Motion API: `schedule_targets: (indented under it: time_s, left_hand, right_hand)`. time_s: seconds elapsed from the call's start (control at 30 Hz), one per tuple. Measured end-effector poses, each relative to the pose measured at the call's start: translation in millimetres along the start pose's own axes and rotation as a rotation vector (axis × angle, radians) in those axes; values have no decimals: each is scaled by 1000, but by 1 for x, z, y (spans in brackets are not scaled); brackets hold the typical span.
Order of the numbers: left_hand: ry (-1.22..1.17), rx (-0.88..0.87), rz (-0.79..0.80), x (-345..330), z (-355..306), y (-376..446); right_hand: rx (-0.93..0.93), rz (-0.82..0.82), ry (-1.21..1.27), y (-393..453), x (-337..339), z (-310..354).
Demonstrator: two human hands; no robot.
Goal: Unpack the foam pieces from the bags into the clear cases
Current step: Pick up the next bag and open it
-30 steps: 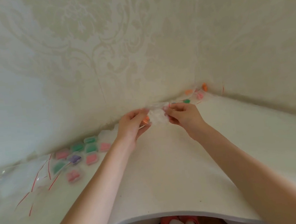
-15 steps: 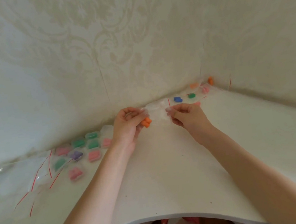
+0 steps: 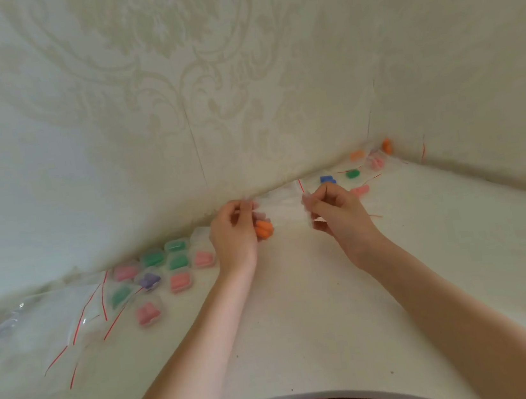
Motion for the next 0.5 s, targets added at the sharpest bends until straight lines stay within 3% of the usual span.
schedule_targets:
  time_s: [0.13,0.33,0.5]
  left_hand:
    - [320,-256,24,-5,-21,-9]
    - [409,-329,60,-9,-29,-12]
    - [420,-359,69,-11,-31,-14]
  right_hand:
    - [-59,88,113,-4,-11,1]
    - [-177,230,199,-7,-13,-9]
    - [-271,222,162,-7,-5,-18]
Point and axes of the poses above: each hand's wrist, its own y-axis towards the middle knuckle, its own x-axis out of the back of the hand, z = x × y, the point moved 10 cm from there along y, towards the middle knuckle, and after that the axes turned 13 degrees about -y, right-handed, at the moved point
